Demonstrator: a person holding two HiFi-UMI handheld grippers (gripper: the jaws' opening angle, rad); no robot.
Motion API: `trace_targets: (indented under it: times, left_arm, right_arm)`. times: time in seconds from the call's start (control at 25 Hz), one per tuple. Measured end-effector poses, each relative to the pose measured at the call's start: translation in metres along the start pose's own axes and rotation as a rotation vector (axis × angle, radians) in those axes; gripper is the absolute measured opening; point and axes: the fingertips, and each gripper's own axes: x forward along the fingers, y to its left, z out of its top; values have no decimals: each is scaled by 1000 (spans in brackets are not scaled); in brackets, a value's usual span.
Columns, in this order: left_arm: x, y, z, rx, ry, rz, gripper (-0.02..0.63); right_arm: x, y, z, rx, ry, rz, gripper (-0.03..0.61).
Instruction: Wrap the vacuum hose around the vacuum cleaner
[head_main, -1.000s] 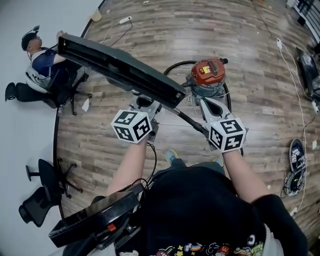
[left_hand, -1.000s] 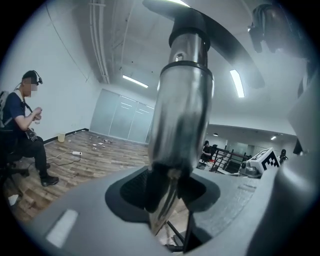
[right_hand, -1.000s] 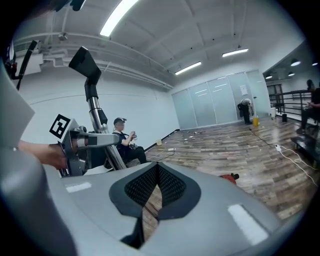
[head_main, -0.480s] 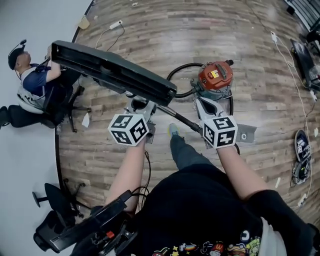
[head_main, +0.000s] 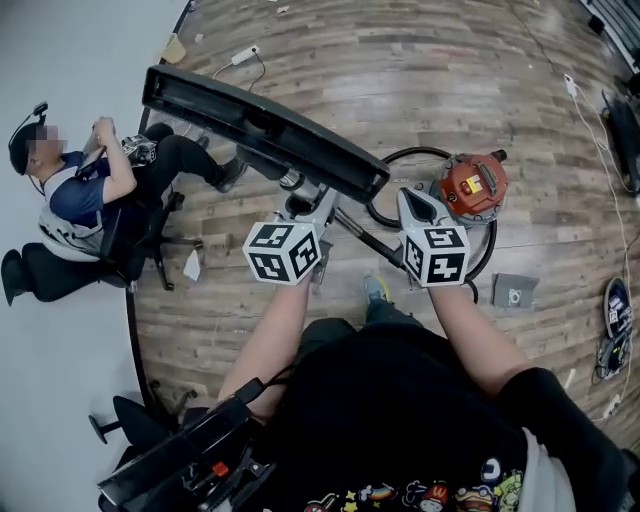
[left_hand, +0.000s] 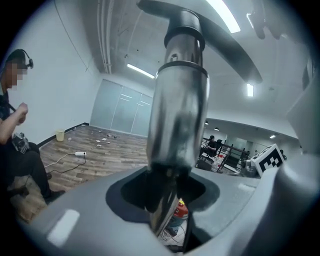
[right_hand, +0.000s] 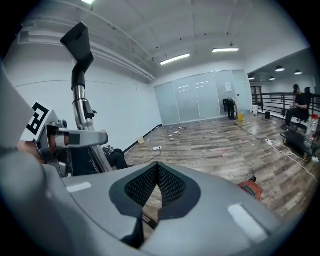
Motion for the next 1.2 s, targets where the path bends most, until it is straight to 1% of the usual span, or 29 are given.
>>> trace_targets:
  times: [0.12, 0.24, 0.36, 0.44, 0.52, 0.64, 0.76, 0.84, 0.96, 1.08, 1.2]
  left_arm:
    - [14, 43, 20, 16, 14, -51, 161]
    - [32, 89, 39, 16, 22, -115, 161]
    - [45, 130, 54, 21, 44, -203, 160]
    - [47, 158, 66, 45, 69, -267, 158]
    - [46, 185, 79, 79, 86, -322, 158]
    - [63, 212, 100, 121, 82, -394, 157]
    - [85, 226, 106, 138, 96, -452, 157]
    - [104, 234, 110, 147, 108, -488, 157]
    - [140, 245, 119, 141, 122, -529, 157]
    - [183, 254, 128, 148, 158, -575, 157]
    - [241, 261, 144, 175, 197, -601, 157]
  right_arm:
    - [38, 19, 22, 23, -10, -41, 22]
    - [75, 32, 35, 50, -12, -107, 23]
    - [101, 48, 42, 90, -24, -209, 23]
    - [115, 66, 47, 132, -43, -282, 21]
    - [129, 88, 51, 161, -60, -330, 23]
    - [152, 102, 56, 192, -84, -393, 23]
    - [171, 105, 51, 237, -85, -442, 23]
    - [184, 99, 52, 253, -87, -467, 22]
    - [207, 76, 59, 282, -99, -509, 21]
    - [233, 46, 72, 306, -109, -548, 23]
    - [260, 7, 94, 339, -121, -595, 23]
